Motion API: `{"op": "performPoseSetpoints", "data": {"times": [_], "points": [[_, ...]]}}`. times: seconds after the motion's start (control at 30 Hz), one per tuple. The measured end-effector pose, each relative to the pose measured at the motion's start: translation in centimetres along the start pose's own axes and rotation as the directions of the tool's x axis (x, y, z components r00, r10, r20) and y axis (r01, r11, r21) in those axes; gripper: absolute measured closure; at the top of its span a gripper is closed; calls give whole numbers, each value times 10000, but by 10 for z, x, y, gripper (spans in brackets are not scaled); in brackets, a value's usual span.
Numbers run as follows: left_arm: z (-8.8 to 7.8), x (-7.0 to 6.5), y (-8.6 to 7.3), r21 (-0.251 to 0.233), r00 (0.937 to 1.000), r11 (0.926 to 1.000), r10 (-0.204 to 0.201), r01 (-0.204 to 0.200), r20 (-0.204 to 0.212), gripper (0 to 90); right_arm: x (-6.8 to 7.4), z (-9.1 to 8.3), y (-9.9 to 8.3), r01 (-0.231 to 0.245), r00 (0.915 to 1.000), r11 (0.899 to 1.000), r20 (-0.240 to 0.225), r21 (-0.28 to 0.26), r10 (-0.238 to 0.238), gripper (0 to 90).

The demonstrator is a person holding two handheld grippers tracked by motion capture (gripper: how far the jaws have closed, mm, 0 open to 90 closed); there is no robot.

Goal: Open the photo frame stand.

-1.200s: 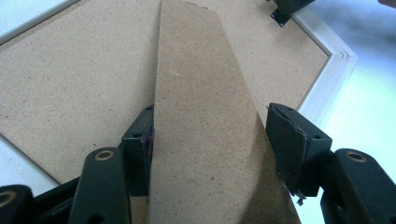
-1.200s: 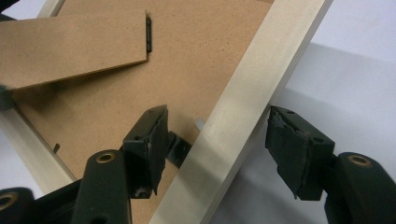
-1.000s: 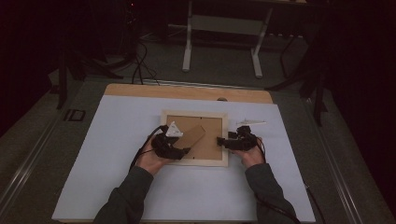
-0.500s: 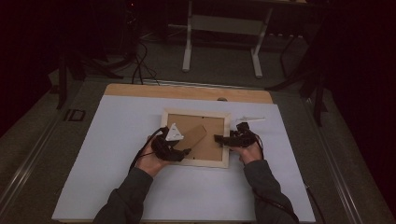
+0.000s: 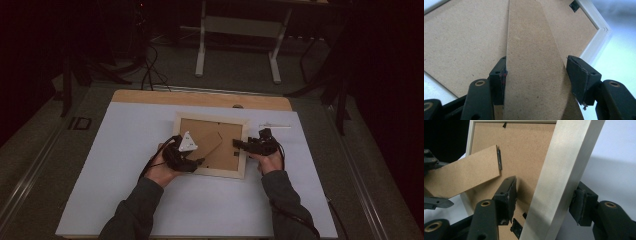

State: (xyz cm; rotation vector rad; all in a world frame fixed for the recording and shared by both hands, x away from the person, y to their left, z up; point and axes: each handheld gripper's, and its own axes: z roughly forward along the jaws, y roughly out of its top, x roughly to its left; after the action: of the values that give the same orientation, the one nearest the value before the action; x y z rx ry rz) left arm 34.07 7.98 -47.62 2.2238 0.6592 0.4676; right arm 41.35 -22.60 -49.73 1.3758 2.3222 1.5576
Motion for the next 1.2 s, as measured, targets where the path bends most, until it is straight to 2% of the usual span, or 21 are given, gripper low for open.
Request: {"op": "performPoseSetpoints", "data": {"times": [0.3, 0.37, 0.47, 0.6, 0.77, 0.93, 1.0, 1.2], "points": [[0, 4, 0, 28, 9998, 9999, -143, 143, 116, 412, 4, -7, 5, 306, 9993, 9984, 220, -469, -296, 505], [1, 4, 0, -13, 9996, 9998, -212, 213, 176, 422, 3, -12, 5, 360, 9982, 9973, 509, -634, -328, 571], [2, 4, -1, 13, 9995, 9997, -257, 257, 182, 437, 1, -14, 5, 380, 9985, 9977, 406, -564, -357, 582], [0, 2, 0, 2, 9998, 9999, -169, 169, 142, 445, 0, -14, 6, 408, 9986, 9978, 348, -517, -390, 581], [-1, 0, -2, -89, 9999, 9999, -87, 88, 103, 445, 1, -13, 8, 686, 9971, 9971, 346, -336, -674, 559], [-4, -4, -3, -255, 9998, 9996, 114, -111, 133, 445, 1, -6, 10, 843, 9962, 9964, -198, -45, -844, 473], [-4, -5, -3, -316, 9997, 9994, 167, -162, 160, 444, 2, -4, 10, 886, 9957, 9961, -261, -2, -886, 448], [-2, -6, -3, -112, 9984, 9985, 533, -535, -161, 444, 3, -7, 13, 918, 9950, 9957, -376, -150, -923, 480]]}}
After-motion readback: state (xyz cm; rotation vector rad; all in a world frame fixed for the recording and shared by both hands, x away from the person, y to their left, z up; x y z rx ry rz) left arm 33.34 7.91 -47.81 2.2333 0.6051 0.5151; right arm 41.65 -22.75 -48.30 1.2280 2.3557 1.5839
